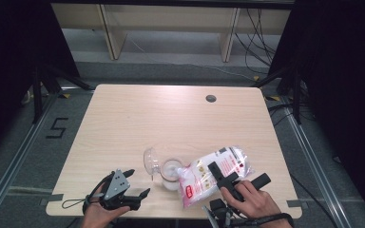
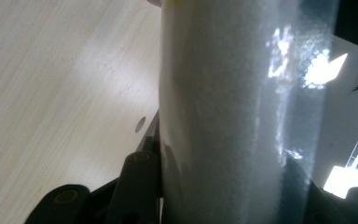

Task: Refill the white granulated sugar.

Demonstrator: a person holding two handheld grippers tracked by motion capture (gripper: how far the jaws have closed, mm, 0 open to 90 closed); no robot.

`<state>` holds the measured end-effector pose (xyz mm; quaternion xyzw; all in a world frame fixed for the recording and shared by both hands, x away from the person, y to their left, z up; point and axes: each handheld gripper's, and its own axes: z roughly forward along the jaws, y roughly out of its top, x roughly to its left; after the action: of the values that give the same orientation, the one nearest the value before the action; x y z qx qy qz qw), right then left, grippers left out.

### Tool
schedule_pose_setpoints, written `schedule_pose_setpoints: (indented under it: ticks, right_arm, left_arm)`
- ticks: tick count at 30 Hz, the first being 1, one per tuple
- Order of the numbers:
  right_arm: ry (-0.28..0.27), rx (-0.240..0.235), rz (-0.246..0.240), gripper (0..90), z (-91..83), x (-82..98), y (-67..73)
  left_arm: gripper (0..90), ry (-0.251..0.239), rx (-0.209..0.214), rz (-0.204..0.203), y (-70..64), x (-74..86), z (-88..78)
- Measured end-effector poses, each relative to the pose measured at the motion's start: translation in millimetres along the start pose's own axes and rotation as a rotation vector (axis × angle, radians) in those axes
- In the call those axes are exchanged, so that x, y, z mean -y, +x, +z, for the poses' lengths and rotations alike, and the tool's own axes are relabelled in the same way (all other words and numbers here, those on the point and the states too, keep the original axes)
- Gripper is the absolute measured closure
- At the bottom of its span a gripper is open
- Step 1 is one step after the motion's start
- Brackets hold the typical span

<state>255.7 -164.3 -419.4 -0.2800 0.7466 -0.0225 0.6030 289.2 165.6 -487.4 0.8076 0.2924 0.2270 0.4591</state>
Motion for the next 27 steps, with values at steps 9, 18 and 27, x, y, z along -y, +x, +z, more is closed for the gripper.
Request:
schedule_pose_setpoints:
  ticks: [9, 18, 27]
  right_arm:
    - [0.007, -0.002, -0.018, 70.4, 1.4, 3.5, -1.4]
    - [0.003, -0.003, 0.000, 70.7, 0.2, -0.9, -1.1]
    - [0.019, -0.004, 0.006, 71.3, -0.6, 4.5, 1.3]
  left_arm:
    - [17.6, 0.001, -0.003, -0.001, -1.0, -0.2, -1.1]
    - [17.6, 0.001, 0.002, 0.016, 0.6, -0.7, -1.1]
    - [17.6, -0.003, -0.004, -0.010, -0.2, 0.0, -1.2]
